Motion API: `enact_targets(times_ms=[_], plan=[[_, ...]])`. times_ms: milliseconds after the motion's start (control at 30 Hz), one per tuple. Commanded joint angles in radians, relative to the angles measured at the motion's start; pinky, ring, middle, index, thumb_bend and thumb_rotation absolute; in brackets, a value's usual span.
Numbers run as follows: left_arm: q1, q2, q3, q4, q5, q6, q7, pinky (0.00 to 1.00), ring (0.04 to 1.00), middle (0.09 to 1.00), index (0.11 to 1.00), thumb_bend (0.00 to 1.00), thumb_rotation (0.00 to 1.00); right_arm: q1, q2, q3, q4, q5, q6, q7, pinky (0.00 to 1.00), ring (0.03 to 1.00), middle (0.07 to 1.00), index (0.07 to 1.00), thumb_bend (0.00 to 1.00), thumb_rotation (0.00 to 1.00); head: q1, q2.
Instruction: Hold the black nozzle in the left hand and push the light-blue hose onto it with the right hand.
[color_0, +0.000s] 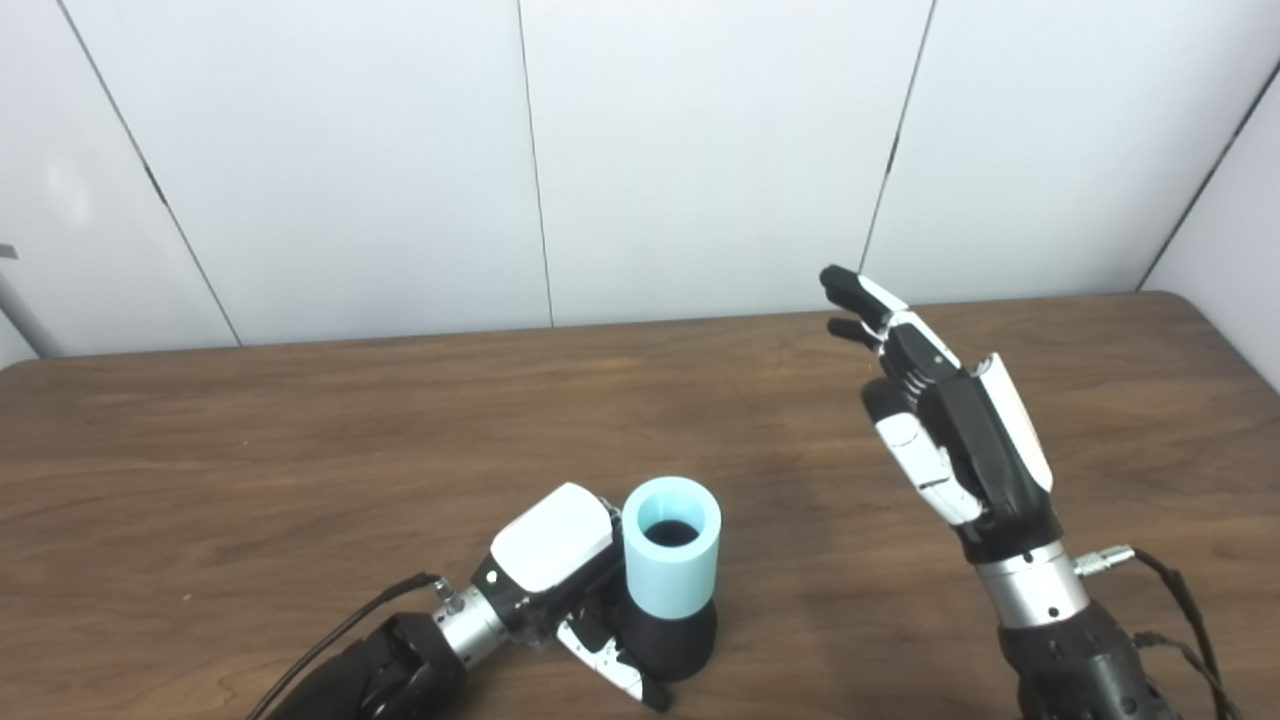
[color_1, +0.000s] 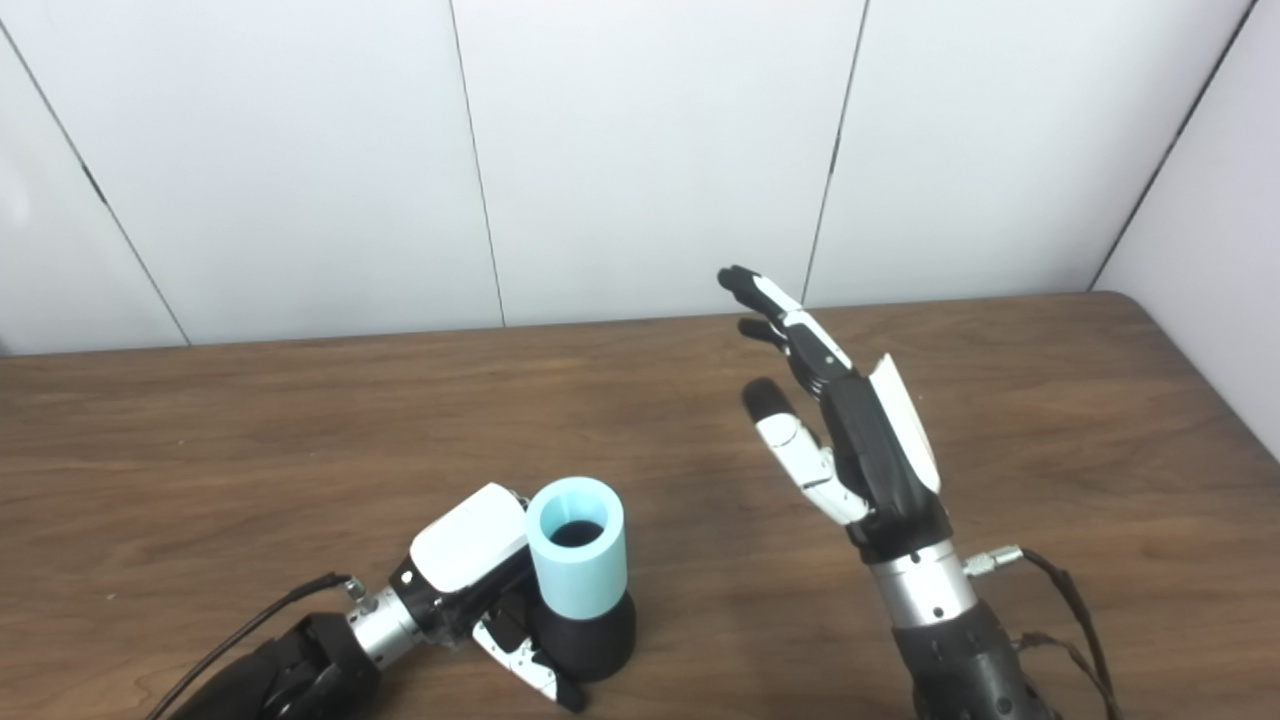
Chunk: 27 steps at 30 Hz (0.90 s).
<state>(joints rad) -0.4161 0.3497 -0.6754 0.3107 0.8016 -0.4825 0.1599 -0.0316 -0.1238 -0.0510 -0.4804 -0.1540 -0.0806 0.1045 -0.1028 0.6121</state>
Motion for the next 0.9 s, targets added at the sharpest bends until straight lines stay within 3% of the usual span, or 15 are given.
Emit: enact_targets(times_ms=[0,300,633,867], plan=[[0.057,0.015,-0.017,0.054,0.027,0.014,-0.014,0.08,0.131,0.191,0.482,0.52,0.04,-0.010,0.006,-0.011,0.007,0.037,-0.012,-0.025,0.82,0.889,0.899,0.837,0.19,0.96,-0.001,0.000],[0.057,0.015,-0.016,0.051,0.024,0.014,-0.022,0.09,0.137,0.196,0.483,0.52,0.04,0.007,0.003,-0.018,0.088,0.037,-0.002,-0.037,0.78,0.877,0.882,0.837,0.20,1.00,0.000,0.001],[0.057,0.016,-0.013,0.049,0.025,0.014,-0.031,0.09,0.138,0.200,0.483,0.52,0.04,0.026,-0.013,-0.016,0.232,0.084,0.007,-0.024,0.86,0.923,0.924,0.874,0.16,0.99,-0.002,0.005],[0.052,0.013,-0.021,0.058,0.024,0.013,-0.010,0.08,0.135,0.195,0.483,0.52,0.04,0.029,0.009,-0.021,0.282,0.144,0.070,-0.031,0.89,0.930,0.928,0.893,0.12,0.88,-0.004,0.001]])
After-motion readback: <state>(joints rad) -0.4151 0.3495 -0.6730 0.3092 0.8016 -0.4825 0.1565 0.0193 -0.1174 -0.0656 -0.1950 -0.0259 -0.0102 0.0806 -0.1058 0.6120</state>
